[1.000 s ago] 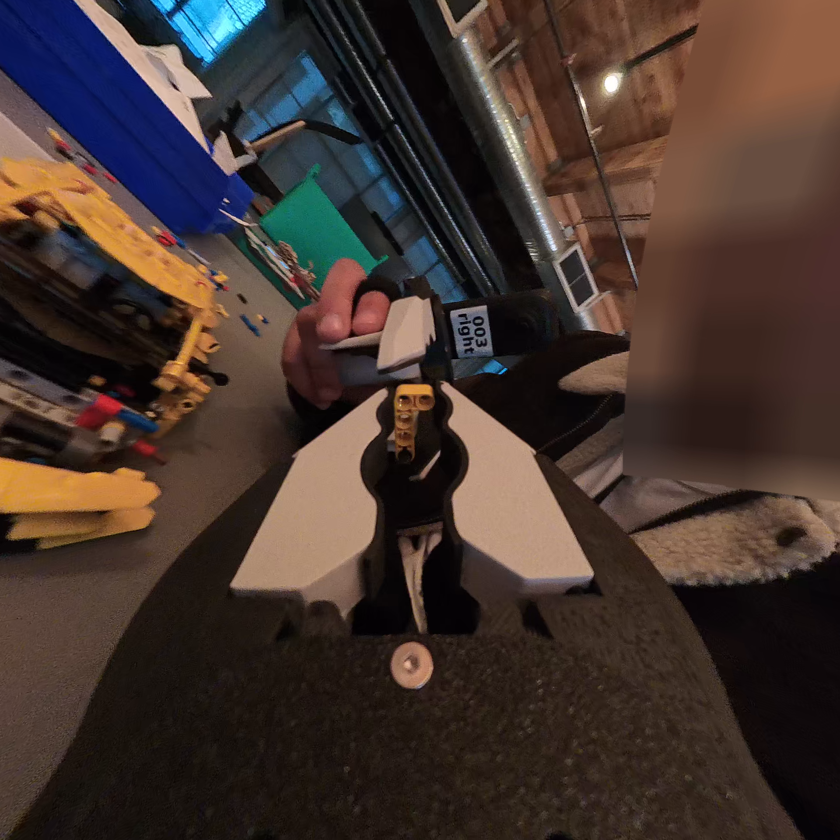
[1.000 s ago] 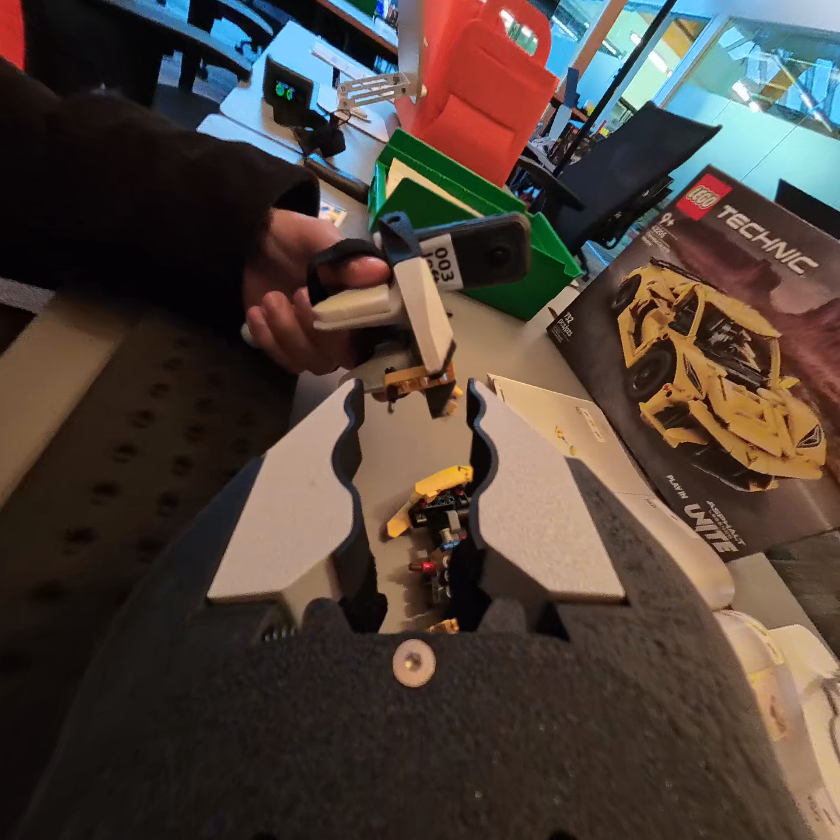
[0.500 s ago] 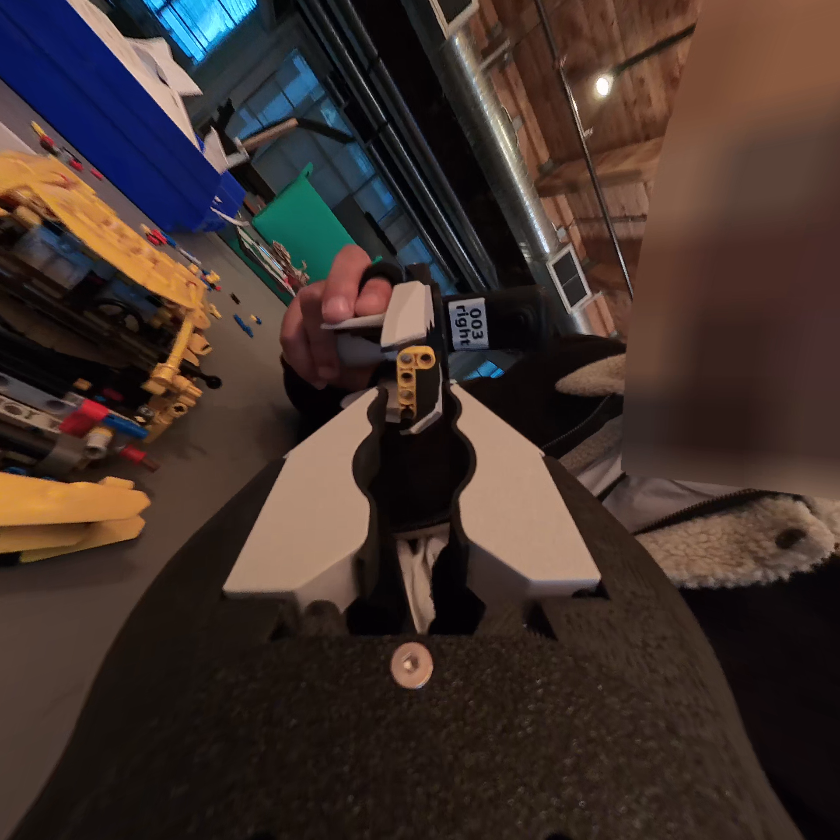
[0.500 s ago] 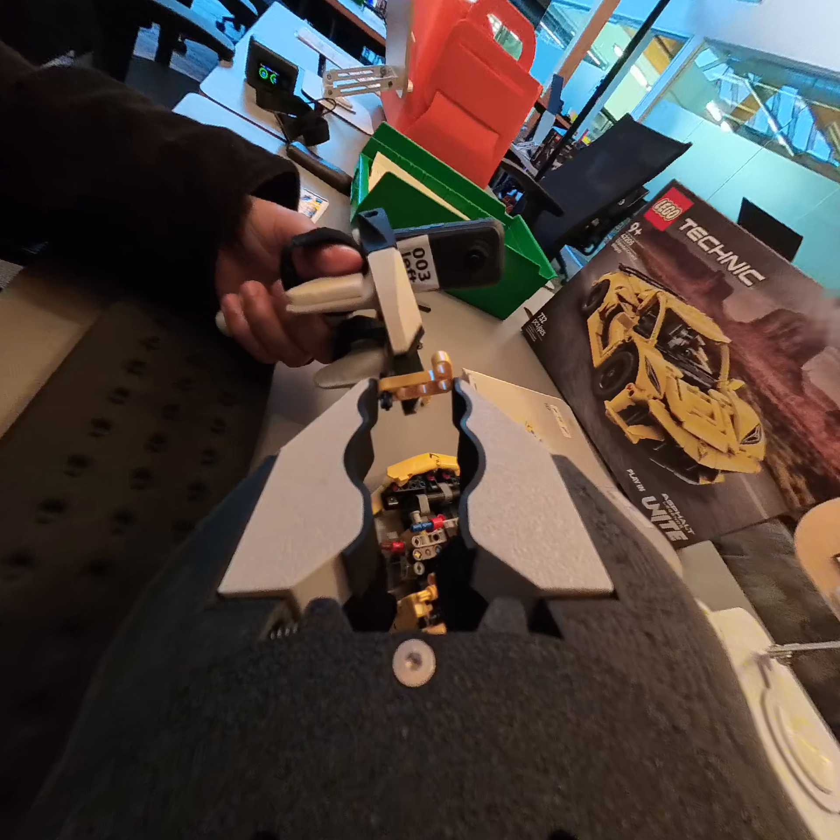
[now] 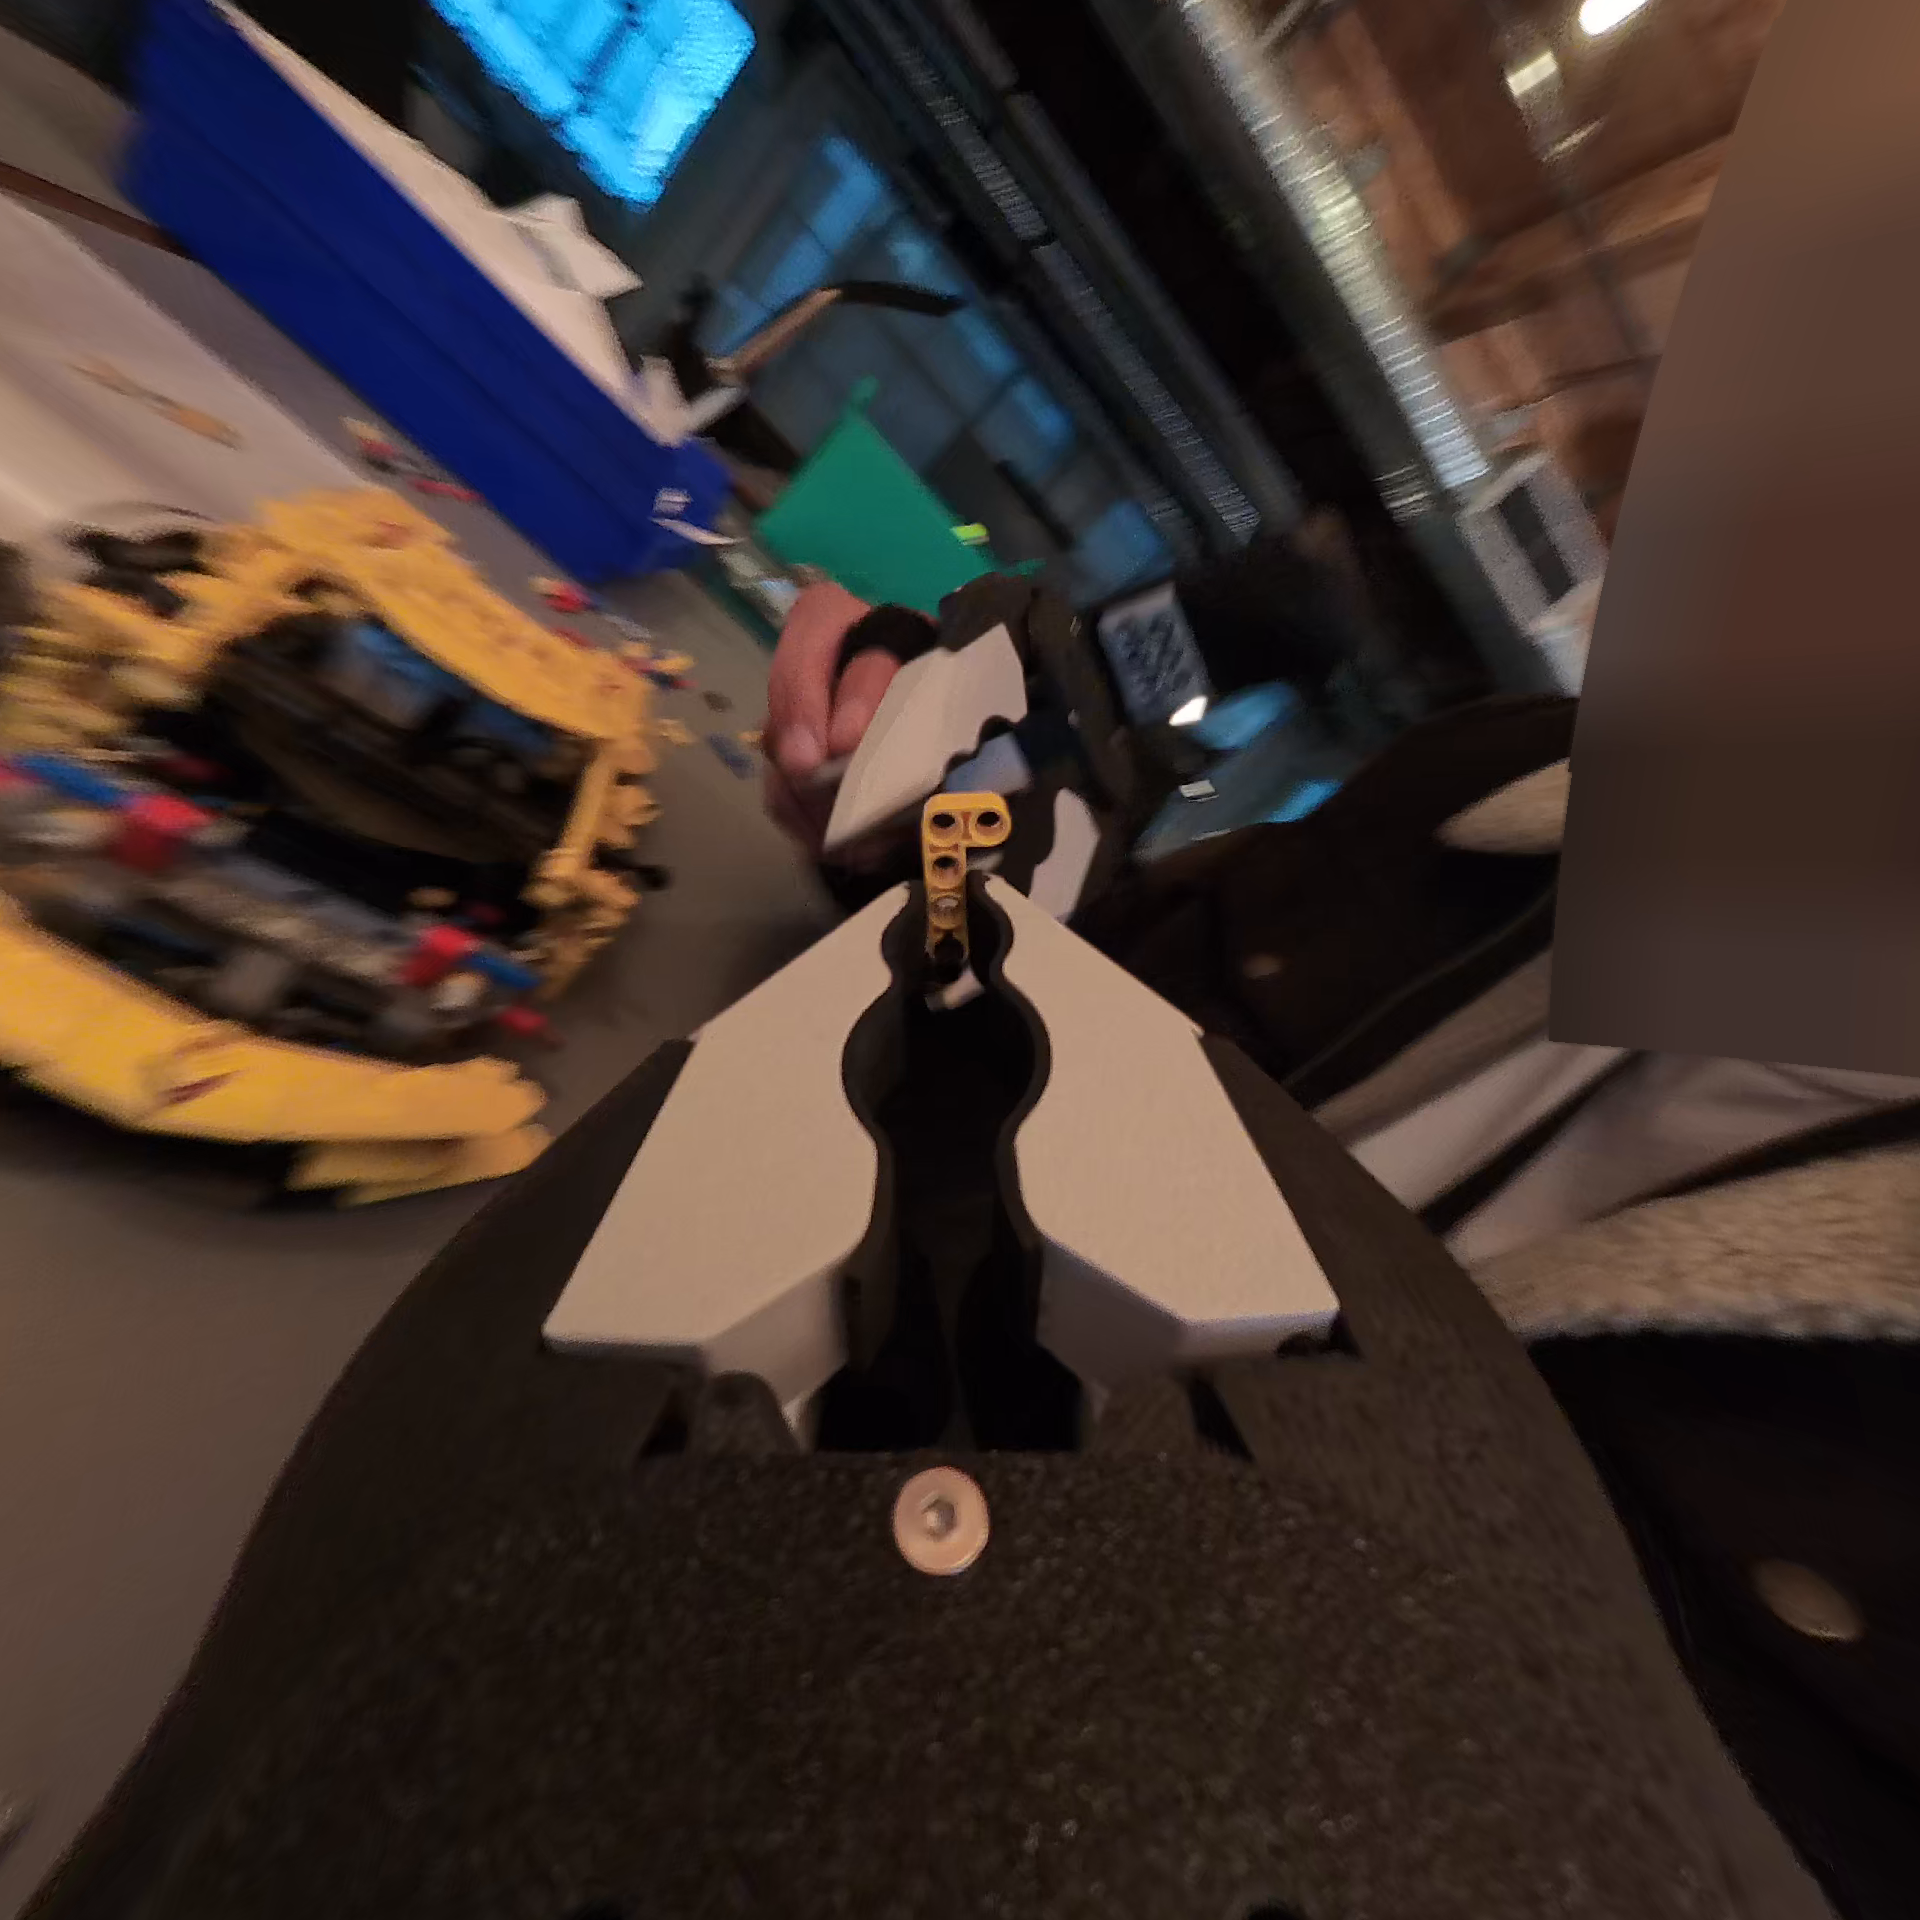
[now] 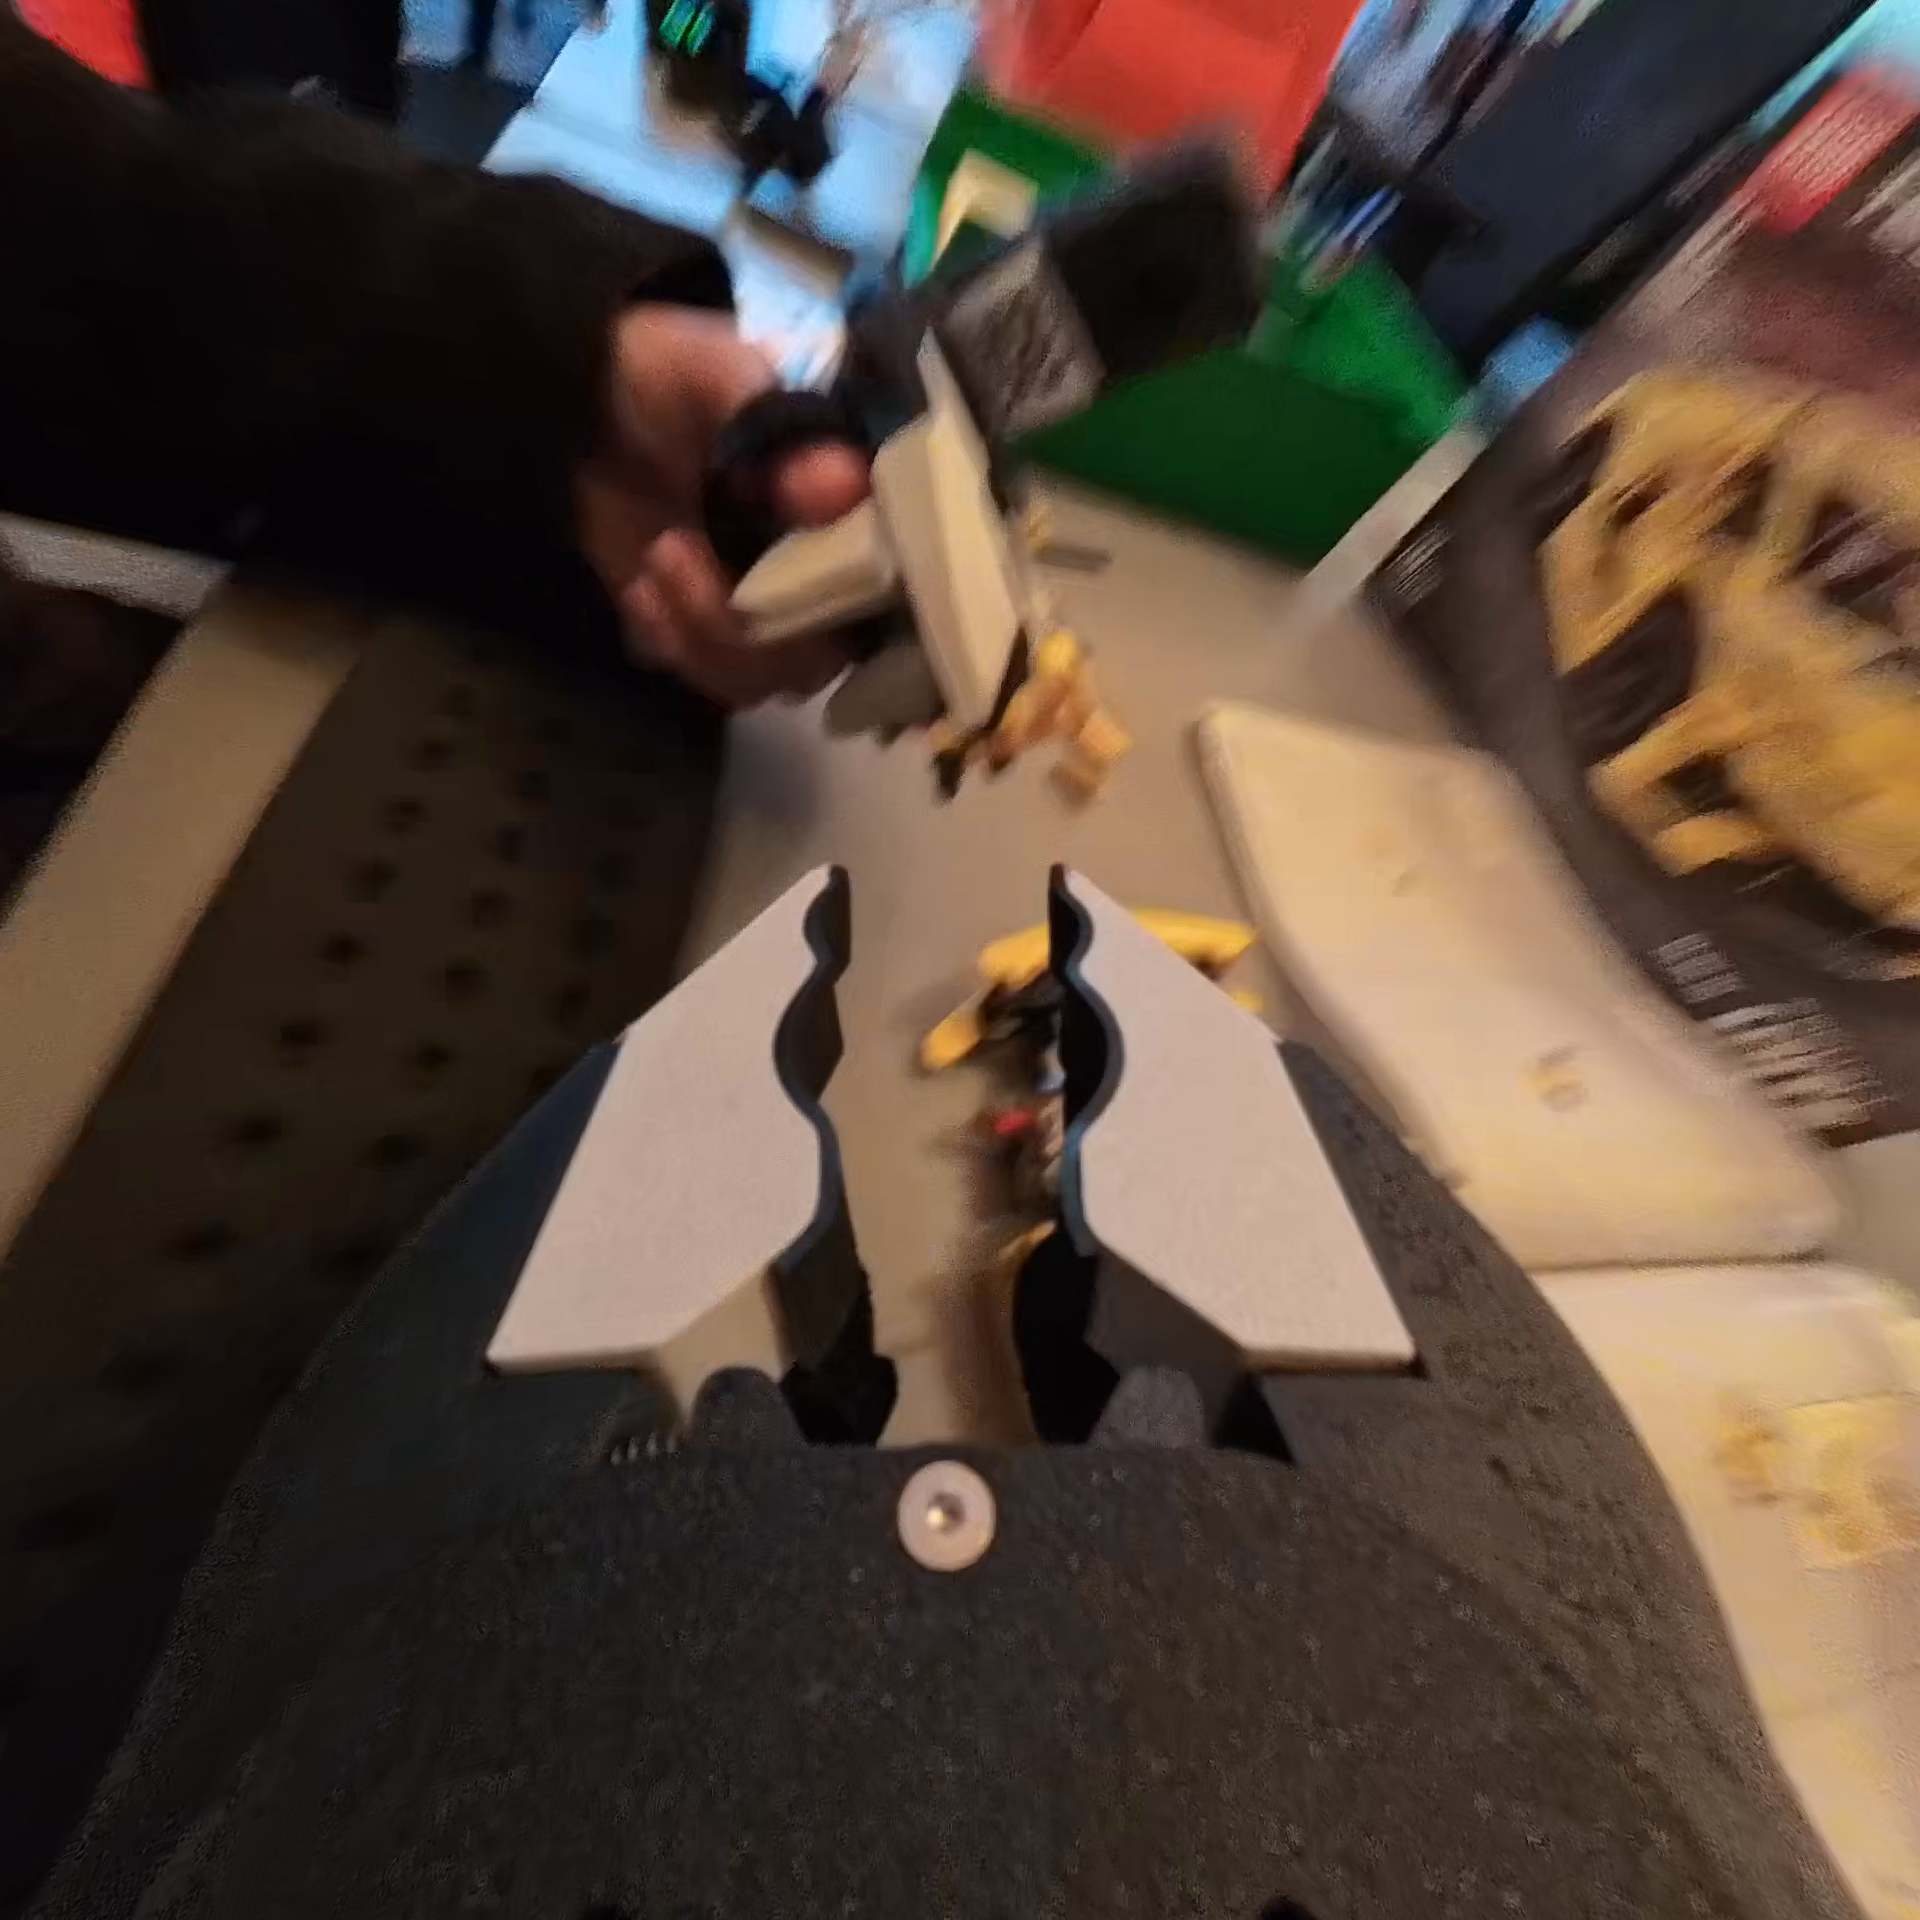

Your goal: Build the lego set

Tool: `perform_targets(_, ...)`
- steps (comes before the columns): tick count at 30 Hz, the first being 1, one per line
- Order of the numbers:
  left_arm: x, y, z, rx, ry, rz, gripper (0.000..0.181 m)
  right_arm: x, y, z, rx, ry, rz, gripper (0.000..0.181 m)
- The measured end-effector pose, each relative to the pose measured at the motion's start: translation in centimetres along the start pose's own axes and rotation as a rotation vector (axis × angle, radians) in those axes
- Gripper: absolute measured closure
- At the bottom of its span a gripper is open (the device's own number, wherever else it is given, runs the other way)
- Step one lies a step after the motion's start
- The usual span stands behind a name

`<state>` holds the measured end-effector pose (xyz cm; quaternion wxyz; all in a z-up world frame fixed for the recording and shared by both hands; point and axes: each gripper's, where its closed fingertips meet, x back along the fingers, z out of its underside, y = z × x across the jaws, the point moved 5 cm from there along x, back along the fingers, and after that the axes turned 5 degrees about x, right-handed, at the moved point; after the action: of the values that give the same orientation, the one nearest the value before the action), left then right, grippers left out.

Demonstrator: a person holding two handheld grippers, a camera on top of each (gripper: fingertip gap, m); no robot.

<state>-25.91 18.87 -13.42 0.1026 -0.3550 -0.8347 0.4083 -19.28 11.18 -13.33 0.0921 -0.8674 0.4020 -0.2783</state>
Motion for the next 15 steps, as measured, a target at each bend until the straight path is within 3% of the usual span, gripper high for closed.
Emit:
perform_targets(2,0.5,0.6,0.3,-0.084,0.064,-0.106,0.175,0.1,1.8,2.4,-0.129,0.137,-0.27,0.141)
perform_targets(4,0.6,1.4,1.2,-0.193,0.18,-0.238,0.174,-0.1,3.0,4.2,-0.147,0.243,-0.371,0.138)
perform_targets(8,1.0,1.2,1.3,-0.215,0.195,-0.227,0.174,-0.2,4.3,5.2,-0.072,0.289,-0.387,0.145)
perform_targets(15,0.5,1.1,1.9,-0.215,0.234,-0.209,0.174,-0.7,4.8,5.7,-0.221,0.277,-0.514,0.144)
